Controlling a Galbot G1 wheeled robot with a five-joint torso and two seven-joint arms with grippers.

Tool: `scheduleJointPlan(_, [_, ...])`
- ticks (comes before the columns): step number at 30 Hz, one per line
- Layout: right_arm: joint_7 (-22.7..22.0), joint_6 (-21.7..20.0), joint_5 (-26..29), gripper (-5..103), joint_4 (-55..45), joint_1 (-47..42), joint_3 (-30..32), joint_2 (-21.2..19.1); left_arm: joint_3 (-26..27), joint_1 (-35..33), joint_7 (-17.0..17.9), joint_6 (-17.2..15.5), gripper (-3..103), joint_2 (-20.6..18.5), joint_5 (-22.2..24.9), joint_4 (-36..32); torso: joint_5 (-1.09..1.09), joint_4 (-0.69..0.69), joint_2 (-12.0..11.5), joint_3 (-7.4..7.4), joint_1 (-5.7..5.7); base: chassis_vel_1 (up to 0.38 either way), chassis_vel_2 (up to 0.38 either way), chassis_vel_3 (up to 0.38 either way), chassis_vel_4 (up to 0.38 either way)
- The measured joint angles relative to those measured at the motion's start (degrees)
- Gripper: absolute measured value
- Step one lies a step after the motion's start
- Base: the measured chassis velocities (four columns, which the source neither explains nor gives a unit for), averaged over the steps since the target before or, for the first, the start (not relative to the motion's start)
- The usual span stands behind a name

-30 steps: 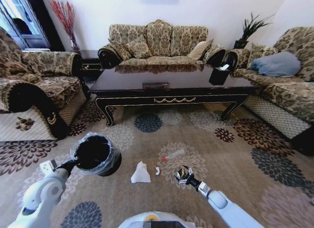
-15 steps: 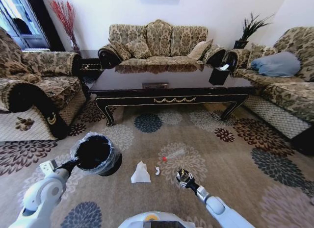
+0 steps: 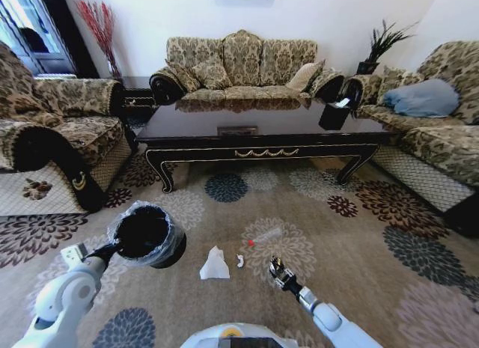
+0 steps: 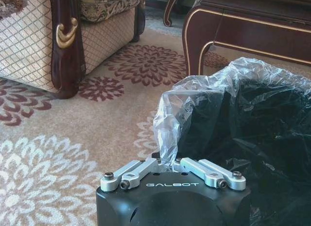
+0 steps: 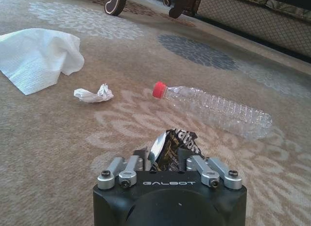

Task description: Move to the front of the table and pick up the trash from the floor, then place it into the trash bin.

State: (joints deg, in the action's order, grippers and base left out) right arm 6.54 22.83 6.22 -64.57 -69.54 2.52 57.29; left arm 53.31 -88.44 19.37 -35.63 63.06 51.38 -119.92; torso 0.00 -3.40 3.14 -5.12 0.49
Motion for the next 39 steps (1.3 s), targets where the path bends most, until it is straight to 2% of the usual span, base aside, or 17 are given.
scheduleJointPlan(4, [0.1,0.2,-0.1,18,0.3,0.3,0.0,0.0,-0.1,0.1,0.1,0.0,3,0.0,0.0,0.0,0.0,0.0,0.0,0.0,0.0,0.0,0.0,0.0,0.0])
scheduleJointPlan(6, [0.1,0.3,-0.3,18,0.4,0.3,0.0,0.0,-0.1,0.1,0.2,0.0,3,0.0,0.0,0.0,0.0,0.0,0.0,0.0,0.0,0.0,0.0,0.0,0.0])
scheduleJointPlan(7, [0.1,0.4,-0.5,12,0.5,0.3,0.0,0.0,-0.2,0.1,0.2,0.0,3,0.0,-0.1,0.0,0.0,0.0,0.0,0.0,0.0,0.0,0.0,0.0,0.0])
scheduleJointPlan(9, [0.2,0.8,-0.8,8,0.6,0.1,0.3,-0.1,-0.3,0.1,0.2,0.0,3,0.0,-0.1,0.0,0.0,0.0,0.0,0.0,0.0,0.0,0.0,0.0,0.0])
scheduleJointPlan(15, [0.2,1.9,-0.6,8,-0.9,-0.1,2.0,-0.2,-0.7,0.1,0.3,0.0,3,0.3,0.0,-0.7,0.01,-0.01,0.0,0.0,0.0,0.0,0.0,0.0,0.0])
scheduleJointPlan(19, [0.2,2.6,2.0,8,-8.3,0.8,7.4,-0.1,-1.3,-0.3,0.4,0.0,3,0.6,0.1,-1.8,0.01,0.0,0.0,0.0,0.0,0.0,0.0,0.0,0.0])
scheduleJointPlan(21, [0.2,2.6,2.3,8,-9.3,1.0,8.0,-0.1,-1.4,-0.3,0.4,0.0,3,0.7,0.1,-1.9,0.0,0.01,0.0,0.0,0.0,0.0,0.0,0.0,0.0])
scheduleJointPlan(24, [0.3,2.3,6.1,8,-15.8,2.3,10.5,-2.1,-2.2,-0.4,0.5,0.0,3,0.9,0.1,-2.6,0.0,0.01,0.0,-0.01,0.0,0.0,0.0,0.0,0.0])
scheduleJointPlan(29, [1.4,2.6,10.2,8,-20.2,3.2,11.1,-4.9,-3.3,0.2,0.7,0.0,3,0.0,1.0,-2.9,0.0,0.0,0.0,0.0,0.0,0.0,0.0,0.0,0.0])
scheduleJointPlan(32, [2.9,3.0,14.8,8,-24.8,4.3,11.0,-7.9,-4.6,1.6,2.0,-0.4,3,-2.7,5.0,-3.2,0.0,-0.01,0.0,0.0,0.0,0.0,0.0,0.0,0.0])
scheduleJointPlan(34, [3.0,3.0,15.6,8,-25.7,4.6,10.8,-8.5,-4.9,2.1,2.4,-0.6,3,-3.5,6.3,-3.2,0.0,-0.01,0.0,0.0,0.0,0.0,0.0,0.0,0.0])
scheduleJointPlan(39, [3.9,4.1,21.5,8,-30.3,8.9,8.1,-11.3,-6.9,4.4,3.8,-1.4,3,-8.7,10.6,-2.0,0.0,-0.01,0.0,-0.01,0.01,0.0,0.0,0.0,0.0])
